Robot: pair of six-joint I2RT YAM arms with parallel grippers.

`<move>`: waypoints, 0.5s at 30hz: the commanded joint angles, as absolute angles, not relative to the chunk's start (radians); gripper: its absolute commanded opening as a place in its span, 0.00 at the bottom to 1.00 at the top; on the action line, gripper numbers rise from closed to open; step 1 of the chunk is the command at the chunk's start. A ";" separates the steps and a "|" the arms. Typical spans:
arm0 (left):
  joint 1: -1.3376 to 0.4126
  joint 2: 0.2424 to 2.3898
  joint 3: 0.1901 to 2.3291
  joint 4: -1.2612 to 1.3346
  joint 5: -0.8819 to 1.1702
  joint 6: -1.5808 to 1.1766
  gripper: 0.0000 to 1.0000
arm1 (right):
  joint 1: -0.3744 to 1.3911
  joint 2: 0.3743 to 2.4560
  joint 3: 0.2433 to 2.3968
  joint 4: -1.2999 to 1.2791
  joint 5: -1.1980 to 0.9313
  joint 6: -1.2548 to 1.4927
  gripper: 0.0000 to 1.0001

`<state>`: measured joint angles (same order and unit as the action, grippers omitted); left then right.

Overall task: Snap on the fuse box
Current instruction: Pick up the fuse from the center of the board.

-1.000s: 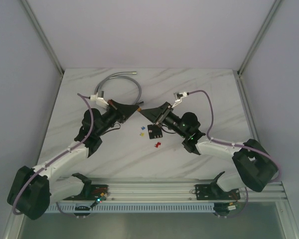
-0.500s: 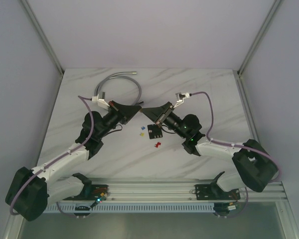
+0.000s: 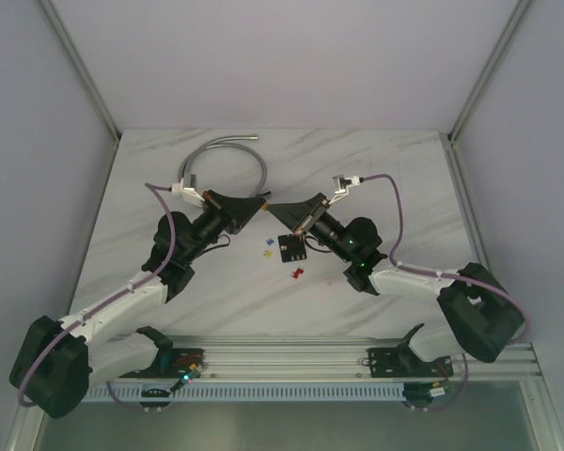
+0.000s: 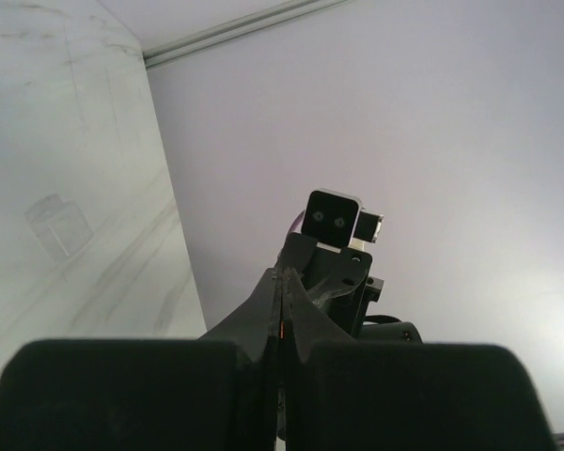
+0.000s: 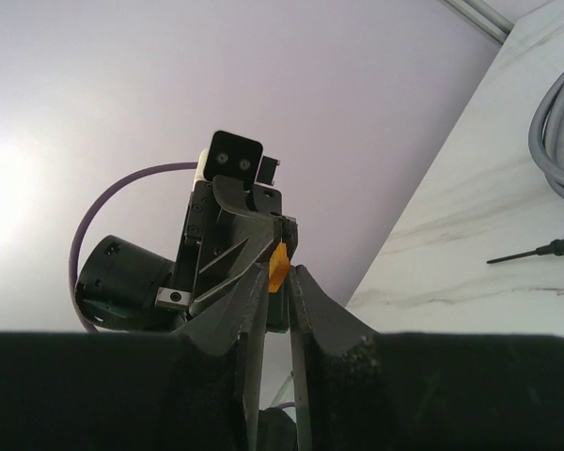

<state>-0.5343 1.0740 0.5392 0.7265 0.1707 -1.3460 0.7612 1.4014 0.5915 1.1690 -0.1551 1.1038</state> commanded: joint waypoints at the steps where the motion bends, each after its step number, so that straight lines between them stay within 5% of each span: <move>1: -0.539 1.076 0.522 0.790 0.167 -1.381 0.00 | 0.770 1.412 0.587 1.249 -0.139 1.096 0.21; 10: -0.551 1.087 0.522 0.799 0.168 -1.397 0.00 | 0.770 1.415 0.589 1.253 -0.136 1.076 0.25; 15: -0.552 1.084 0.516 0.797 0.163 -1.403 0.00 | 0.771 1.411 0.586 1.252 -0.141 1.067 0.14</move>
